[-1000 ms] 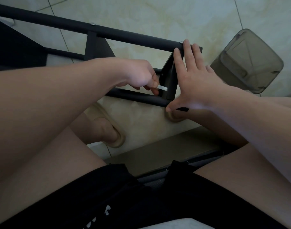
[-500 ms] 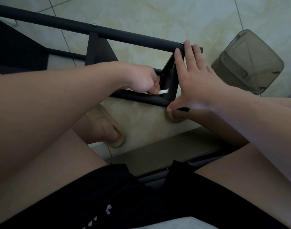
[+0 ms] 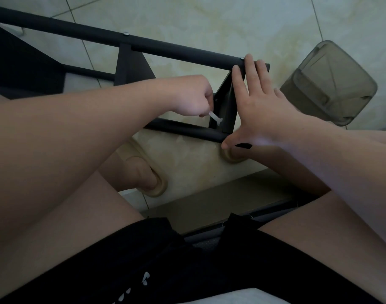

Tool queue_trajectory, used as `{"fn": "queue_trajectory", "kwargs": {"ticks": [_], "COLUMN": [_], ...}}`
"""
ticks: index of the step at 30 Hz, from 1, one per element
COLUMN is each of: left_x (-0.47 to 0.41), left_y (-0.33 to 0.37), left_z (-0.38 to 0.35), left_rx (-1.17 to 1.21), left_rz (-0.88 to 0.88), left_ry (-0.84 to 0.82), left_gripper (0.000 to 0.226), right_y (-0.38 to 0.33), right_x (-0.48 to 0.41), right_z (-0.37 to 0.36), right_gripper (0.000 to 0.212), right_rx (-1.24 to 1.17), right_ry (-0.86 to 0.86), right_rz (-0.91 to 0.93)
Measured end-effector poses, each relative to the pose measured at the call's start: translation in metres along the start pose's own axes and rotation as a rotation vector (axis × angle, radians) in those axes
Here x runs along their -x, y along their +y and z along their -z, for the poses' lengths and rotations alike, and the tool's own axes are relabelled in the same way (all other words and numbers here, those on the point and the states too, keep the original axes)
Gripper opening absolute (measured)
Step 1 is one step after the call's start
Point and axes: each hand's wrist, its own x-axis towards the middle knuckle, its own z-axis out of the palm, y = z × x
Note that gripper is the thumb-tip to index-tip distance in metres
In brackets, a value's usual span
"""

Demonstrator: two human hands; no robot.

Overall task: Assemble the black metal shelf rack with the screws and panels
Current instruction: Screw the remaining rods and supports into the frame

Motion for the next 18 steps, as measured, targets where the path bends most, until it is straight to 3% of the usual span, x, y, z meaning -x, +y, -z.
{"fn": "queue_trajectory", "kwargs": {"ticks": [7, 10, 18], "left_x": [-0.004, -0.005, -0.005], "left_y": [0.005, 0.008, 0.007], "left_z": [-0.008, -0.009, -0.013], "left_rx": [0.453, 0.658, 0.704], "left_rz": [0.081, 0.138, 0.253], "left_ry": [0.038, 0.052, 0.128], "left_gripper": [0.006, 0.012, 0.009], "right_y": [0.001, 0.001, 0.001], "right_x": [-0.001, -0.001, -0.001], "right_z": [-0.001, -0.001, -0.001], "right_gripper": [0.152, 0.152, 0.152], "right_rx": [-0.005, 0.0, -0.011], "right_ry": [0.006, 0.007, 0.01], "right_rz": [0.007, 0.007, 0.008]}}
